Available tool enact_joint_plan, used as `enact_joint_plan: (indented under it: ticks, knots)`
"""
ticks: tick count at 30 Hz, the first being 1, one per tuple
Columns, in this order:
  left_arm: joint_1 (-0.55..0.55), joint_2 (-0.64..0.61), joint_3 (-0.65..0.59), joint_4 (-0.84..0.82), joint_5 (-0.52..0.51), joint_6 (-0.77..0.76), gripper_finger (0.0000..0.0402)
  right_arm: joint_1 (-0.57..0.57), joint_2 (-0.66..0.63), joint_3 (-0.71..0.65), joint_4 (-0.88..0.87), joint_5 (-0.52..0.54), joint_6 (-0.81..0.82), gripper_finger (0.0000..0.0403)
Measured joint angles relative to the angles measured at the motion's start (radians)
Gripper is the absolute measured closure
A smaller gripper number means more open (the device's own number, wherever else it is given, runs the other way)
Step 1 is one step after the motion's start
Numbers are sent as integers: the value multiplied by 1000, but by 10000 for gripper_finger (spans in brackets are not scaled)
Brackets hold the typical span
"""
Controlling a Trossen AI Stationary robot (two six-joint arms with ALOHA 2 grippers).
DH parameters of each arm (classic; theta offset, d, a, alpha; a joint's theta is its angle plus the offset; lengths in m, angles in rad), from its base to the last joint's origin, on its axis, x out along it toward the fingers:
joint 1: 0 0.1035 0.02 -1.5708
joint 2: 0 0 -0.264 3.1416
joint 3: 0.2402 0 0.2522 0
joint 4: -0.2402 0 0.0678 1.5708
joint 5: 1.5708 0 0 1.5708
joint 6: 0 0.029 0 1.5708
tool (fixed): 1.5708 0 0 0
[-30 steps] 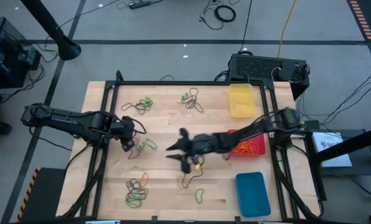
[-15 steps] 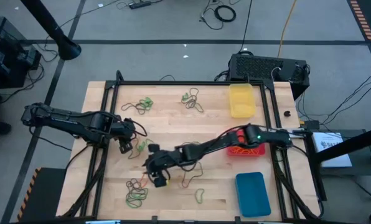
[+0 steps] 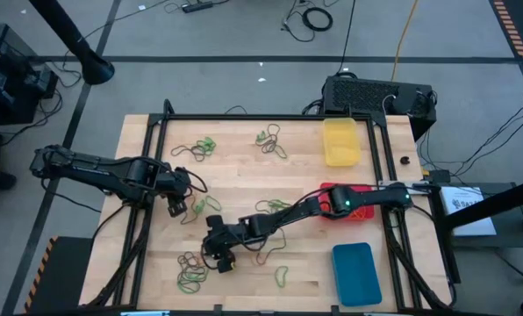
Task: Sort rubber bands into baskets
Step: Put the orange rubber band into the red bin
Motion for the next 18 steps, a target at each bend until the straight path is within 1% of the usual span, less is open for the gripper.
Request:
enact_joint_plan:
  ticks: [3,6,14,18]
  knots:
    - [0,0,0,0,0,-2,226,0,-4,5,-75,3,1,269]
    - [0,0,0,0,-1,-25,226,0,-5,6,-114,1,2,269]
    - [0,0,0,6,-12,-129,226,17,-8,6,-160,17,28,269]
    - [0,0,0,52,-27,-134,226,18,-8,5,-171,14,14,269]
